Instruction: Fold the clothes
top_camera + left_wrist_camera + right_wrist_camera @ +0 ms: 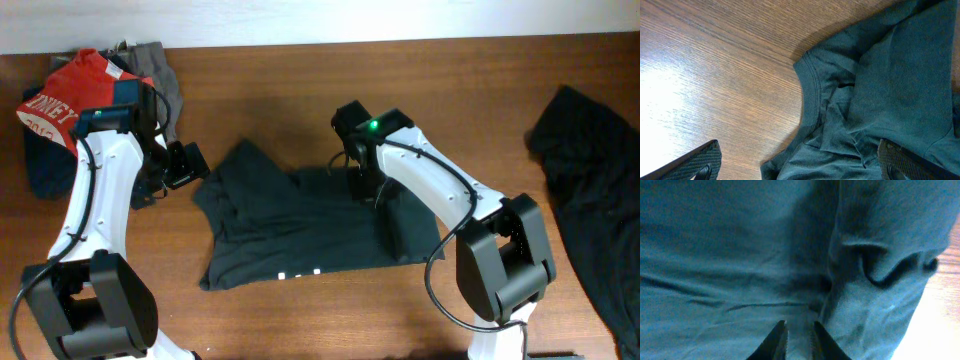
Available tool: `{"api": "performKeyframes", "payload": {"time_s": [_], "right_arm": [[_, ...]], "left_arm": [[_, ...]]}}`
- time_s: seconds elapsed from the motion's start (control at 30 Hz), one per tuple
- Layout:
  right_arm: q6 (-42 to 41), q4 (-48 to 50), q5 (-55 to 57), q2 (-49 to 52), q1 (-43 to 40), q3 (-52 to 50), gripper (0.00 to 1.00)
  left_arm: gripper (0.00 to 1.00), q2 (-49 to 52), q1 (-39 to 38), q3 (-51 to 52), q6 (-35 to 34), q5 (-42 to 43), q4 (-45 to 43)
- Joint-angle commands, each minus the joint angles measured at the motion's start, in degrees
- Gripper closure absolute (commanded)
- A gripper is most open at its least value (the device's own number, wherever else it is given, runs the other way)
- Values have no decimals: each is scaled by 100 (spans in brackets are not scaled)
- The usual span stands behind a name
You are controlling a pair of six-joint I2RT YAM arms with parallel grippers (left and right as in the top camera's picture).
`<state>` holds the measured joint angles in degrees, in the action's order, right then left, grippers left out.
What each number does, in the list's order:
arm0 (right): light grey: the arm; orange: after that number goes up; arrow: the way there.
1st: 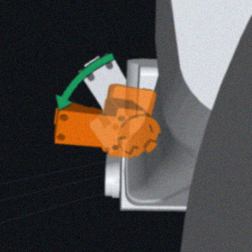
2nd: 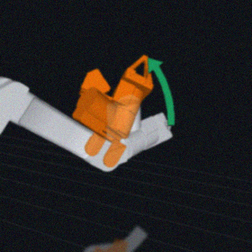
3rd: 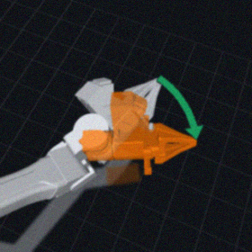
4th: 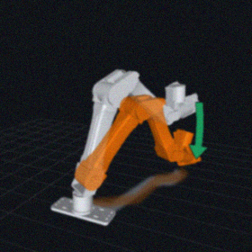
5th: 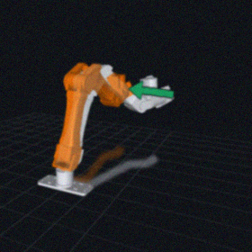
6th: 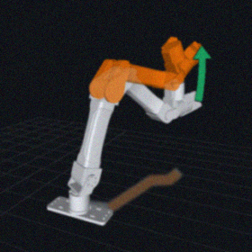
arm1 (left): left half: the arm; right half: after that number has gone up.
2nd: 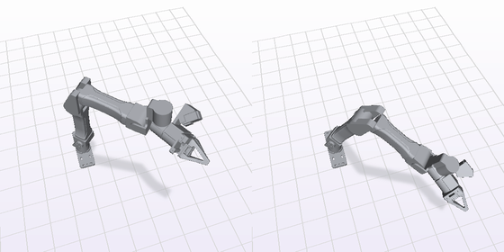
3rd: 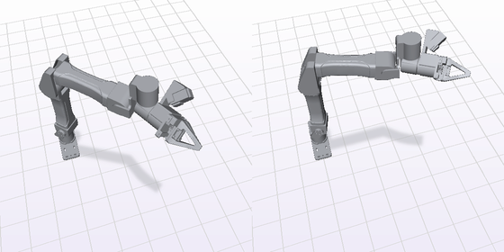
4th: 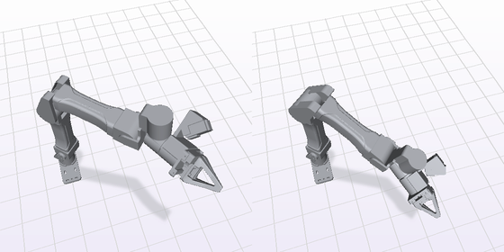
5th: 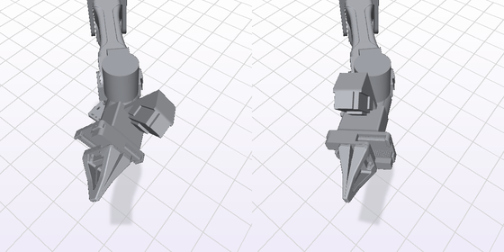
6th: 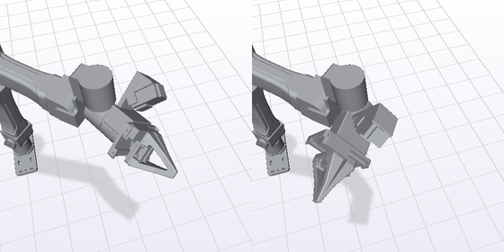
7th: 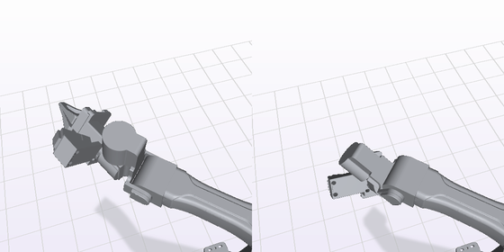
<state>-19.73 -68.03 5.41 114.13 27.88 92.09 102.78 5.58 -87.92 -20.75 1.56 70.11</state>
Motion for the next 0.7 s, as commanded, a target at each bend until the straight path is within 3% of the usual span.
{"api": "performKeyframes", "payload": {"time_s": [0.0, 0.03, 0.07, 0.2, 0.3, 0.33, 0.37, 0.43, 0.67], "right_arm": [[-85, -201, -227, -415, -330, 636, 50], [0, -264, -431, -527, -507, 728, 20], [339, -315, -1003, -662, -767, 756, 7], [2345, -697, -3681, -728, -1751, 669, 5], [3185, -562, -4962, -682, -2343, 236, 6], [3342, -435, -5278, -656, -2463, 70, 14], [3467, -212, -5823, -605, -2599, -188, 29], [3560, 238, -6518, -496, -2684, -654, 96], [3110, 1829, -7232, 96, -2750, -1805, 96]], "left_arm": [[1, -122, 15, -9, -39, 44, 26], [1, -122, 15, -9, -37, 44, 28], [1, -122, 15, -9, -39, 44, 20], [1, -122, 15, -9, -39, 44, 0], [1, -122, 15, -9, -39, 46, -4], [1, -122, 15, -9, -39, 46, -13], [1, -122, 15, -9, -39, 46, -24], [1, -122, 15, -9, -39, 46, -20], [1, -122, 15, -9, -39, 46, 48]]}}
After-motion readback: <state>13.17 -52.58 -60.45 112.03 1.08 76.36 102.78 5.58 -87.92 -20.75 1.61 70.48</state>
